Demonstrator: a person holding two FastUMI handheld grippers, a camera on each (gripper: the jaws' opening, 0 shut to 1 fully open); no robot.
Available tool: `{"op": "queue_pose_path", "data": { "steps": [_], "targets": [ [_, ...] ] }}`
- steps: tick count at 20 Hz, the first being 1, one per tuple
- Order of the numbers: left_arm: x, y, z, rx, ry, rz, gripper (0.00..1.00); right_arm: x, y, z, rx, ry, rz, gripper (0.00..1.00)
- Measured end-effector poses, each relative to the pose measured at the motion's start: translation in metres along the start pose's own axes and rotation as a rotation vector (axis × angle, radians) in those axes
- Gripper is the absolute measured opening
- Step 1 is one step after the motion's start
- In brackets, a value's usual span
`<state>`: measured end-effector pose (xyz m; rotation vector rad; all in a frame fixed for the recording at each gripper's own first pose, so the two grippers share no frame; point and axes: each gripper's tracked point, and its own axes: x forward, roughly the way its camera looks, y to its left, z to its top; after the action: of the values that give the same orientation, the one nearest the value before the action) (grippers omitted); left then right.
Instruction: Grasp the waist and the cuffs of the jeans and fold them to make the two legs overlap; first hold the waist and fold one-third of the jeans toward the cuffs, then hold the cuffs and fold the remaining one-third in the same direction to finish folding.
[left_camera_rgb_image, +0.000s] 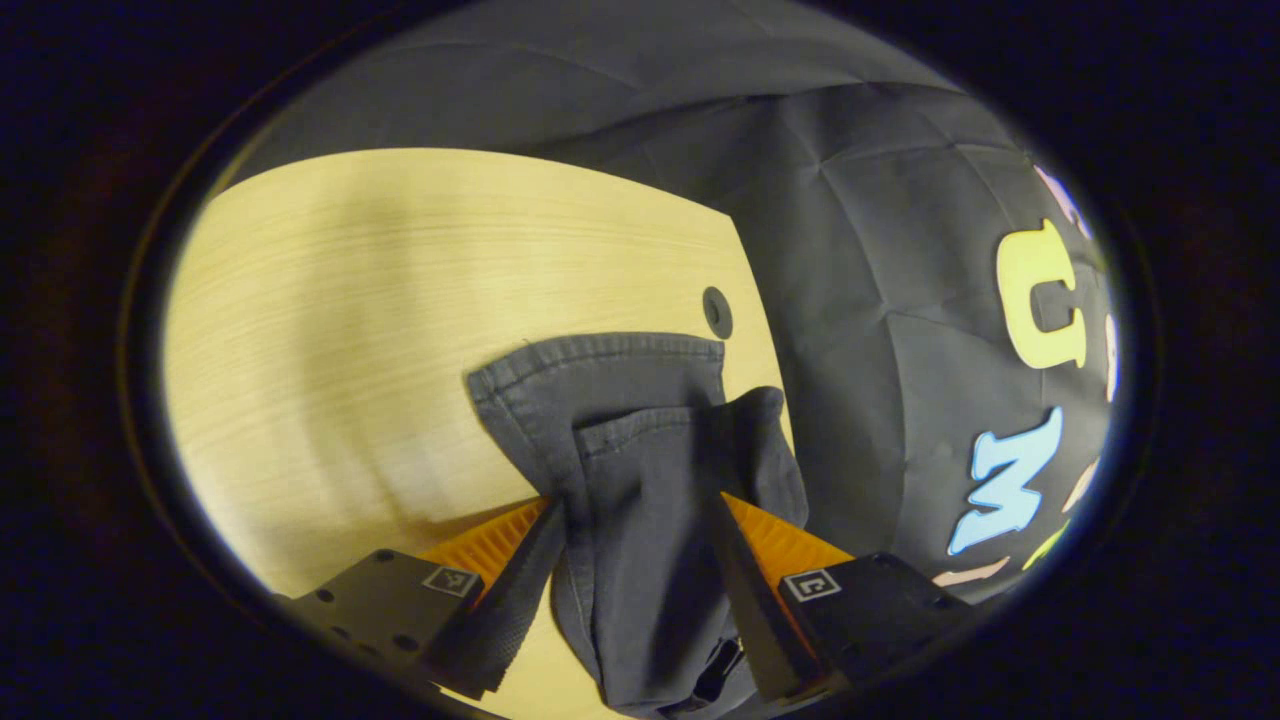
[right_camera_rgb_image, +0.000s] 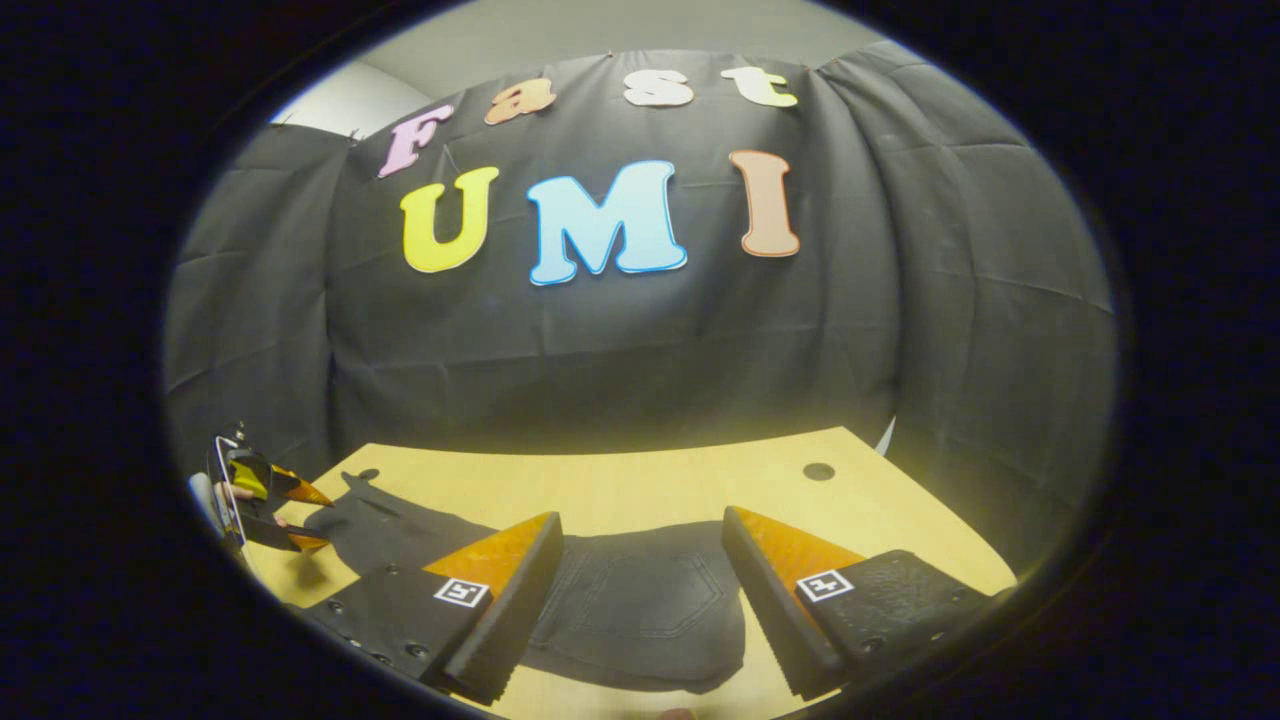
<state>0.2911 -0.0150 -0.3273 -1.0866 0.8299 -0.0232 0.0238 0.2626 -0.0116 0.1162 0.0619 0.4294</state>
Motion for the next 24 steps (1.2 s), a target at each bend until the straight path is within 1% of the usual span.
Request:
{"op": "queue_pose_path", "data": {
  "steps": [1,2,3,4,5,6,7,9,10,11,12,13,14,15,17,18,20,24],
  "targets": [
    [0.006,0.004,-0.001,0.004,0.000,0.008,0.87,-0.001,0.000,-0.001,0.005,0.005,-0.005,0.95],
    [0.010,0.006,0.002,-0.003,0.005,0.001,0.87,-0.001,0.000,-0.001,0.011,0.009,-0.010,0.95],
    [0.012,0.008,0.003,-0.011,0.010,-0.002,0.64,-0.001,0.001,0.000,0.017,0.010,-0.013,0.95],
    [0.014,0.012,0.004,-0.025,0.017,-0.003,0.57,-0.001,0.001,-0.001,0.023,0.013,-0.017,0.95],
    [0.016,0.014,0.004,-0.046,0.027,-0.011,0.41,0.000,0.002,-0.001,0.028,0.018,-0.019,0.95],
    [0.017,0.016,0.004,-0.067,0.035,-0.018,0.23,0.000,0.004,-0.003,0.030,0.025,-0.020,0.95],
    [0.020,0.017,0.002,-0.085,0.042,-0.034,0.23,-0.001,0.005,-0.007,0.033,0.034,-0.020,0.95],
    [0.016,0.015,0.006,-0.103,0.049,-0.049,0.14,-0.003,0.008,-0.011,0.034,0.051,-0.019,0.95],
    [0.017,0.014,0.004,-0.096,0.058,-0.064,0.10,-0.004,0.010,-0.013,0.034,0.056,-0.018,0.95],
    [0.015,0.015,0.001,-0.091,0.062,-0.081,0.10,-0.005,0.010,-0.013,0.034,0.060,-0.016,0.95],
    [0.013,0.009,0.002,-0.099,0.061,-0.103,0.05,-0.007,0.010,-0.013,0.034,0.060,-0.015,0.95],
    [0.009,0.003,0.005,-0.118,0.059,-0.130,0.10,-0.009,0.010,-0.012,0.032,0.058,-0.017,0.94],
    [0.002,-0.006,0.006,-0.138,0.058,-0.164,0.10,-0.011,0.008,-0.010,0.031,0.053,-0.020,0.95],
    [-0.004,-0.014,0.004,-0.151,0.056,-0.191,0.10,-0.013,0.007,-0.007,0.031,0.047,-0.021,0.94],
    [-0.018,-0.035,0.001,-0.149,0.044,-0.246,0.10,-0.014,0.005,-0.003,0.033,0.035,-0.021,0.95],
    [-0.029,-0.052,-0.002,-0.140,0.041,-0.284,0.10,-0.016,0.005,0.000,0.033,0.030,-0.018,0.94],
    [-0.054,-0.089,-0.015,-0.089,0.031,-0.352,0.10,-0.020,0.003,0.004,0.028,0.018,-0.010,0.95],
    [-0.110,-0.168,-0.070,0.086,0.016,-0.474,0.10,-0.029,0.001,0.008,0.000,-0.006,0.016,0.95]
  ]
}}
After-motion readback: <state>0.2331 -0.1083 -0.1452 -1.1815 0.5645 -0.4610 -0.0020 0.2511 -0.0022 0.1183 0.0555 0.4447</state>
